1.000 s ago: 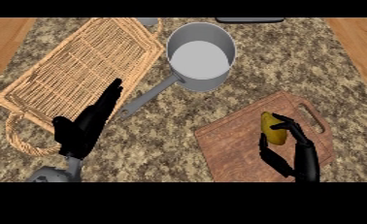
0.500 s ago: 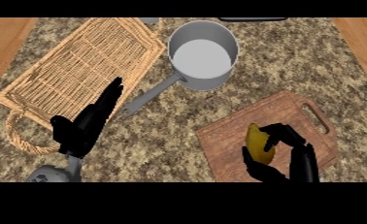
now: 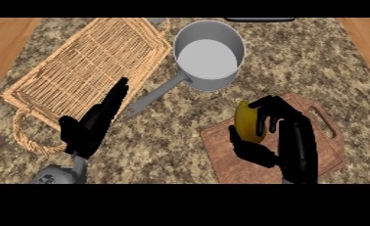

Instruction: Pick the lemon from the cutting board and place it in the pot

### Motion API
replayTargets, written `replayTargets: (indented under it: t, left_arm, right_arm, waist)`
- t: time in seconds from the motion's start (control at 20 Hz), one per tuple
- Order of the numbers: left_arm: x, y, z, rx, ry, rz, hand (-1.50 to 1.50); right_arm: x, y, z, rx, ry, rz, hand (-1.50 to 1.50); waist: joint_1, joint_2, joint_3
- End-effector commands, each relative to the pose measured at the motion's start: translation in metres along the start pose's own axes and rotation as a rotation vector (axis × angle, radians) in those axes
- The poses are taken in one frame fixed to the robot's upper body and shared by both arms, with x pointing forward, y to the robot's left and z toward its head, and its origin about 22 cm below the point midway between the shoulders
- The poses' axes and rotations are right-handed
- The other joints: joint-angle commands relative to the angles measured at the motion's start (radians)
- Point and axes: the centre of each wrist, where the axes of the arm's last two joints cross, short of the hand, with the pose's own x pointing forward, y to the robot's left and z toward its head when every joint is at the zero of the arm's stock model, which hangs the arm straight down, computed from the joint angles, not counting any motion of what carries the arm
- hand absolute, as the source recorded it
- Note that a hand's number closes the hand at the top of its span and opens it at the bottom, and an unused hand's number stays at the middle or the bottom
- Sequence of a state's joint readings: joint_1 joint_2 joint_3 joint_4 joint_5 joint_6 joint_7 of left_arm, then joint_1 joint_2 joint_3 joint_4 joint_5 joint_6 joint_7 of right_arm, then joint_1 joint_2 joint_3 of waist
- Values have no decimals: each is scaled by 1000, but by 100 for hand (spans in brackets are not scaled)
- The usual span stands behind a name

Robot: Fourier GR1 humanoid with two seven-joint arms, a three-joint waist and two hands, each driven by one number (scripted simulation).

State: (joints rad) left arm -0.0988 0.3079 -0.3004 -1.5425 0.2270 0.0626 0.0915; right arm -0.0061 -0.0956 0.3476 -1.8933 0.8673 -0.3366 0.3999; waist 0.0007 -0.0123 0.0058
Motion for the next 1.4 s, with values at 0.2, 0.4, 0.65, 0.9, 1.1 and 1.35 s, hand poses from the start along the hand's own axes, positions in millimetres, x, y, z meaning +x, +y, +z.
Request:
replayTargets:
  t: [0.2, 0.4, 0.65, 0.9, 1.1, 1.35]
  left_arm:
    - [-26, 3, 2, 13, 182, -16, 0]
    - [-30, 11, 10, -23, 162, -22, 0]
    - [-35, 12, 0, 7, 163, -21, 0]
    - [-29, -1, 0, -25, 161, -6, 0]
    - [-31, -6, 6, -44, 148, -22, 0]
    - [-28, -14, -7, -54, 148, -29, 0]
  right_arm:
    - [81, 23, -54, 96, 57, 180, 150]
    - [98, 35, -100, 136, 98, 263, 150]
    - [101, 64, -118, 205, 119, 467, 150]
    - [118, 90, -136, 249, 164, 724, 150]
    - [90, 106, -152, 420, 360, 734, 150]
    - [87, 110, -166, 563, 561, 728, -150]
  waist:
    - [24, 17, -9]
    - [47, 24, -8]
    - [32, 29, -8]
    - [44, 27, -8]
    - [79, 36, -7]
    - [68, 32, -7]
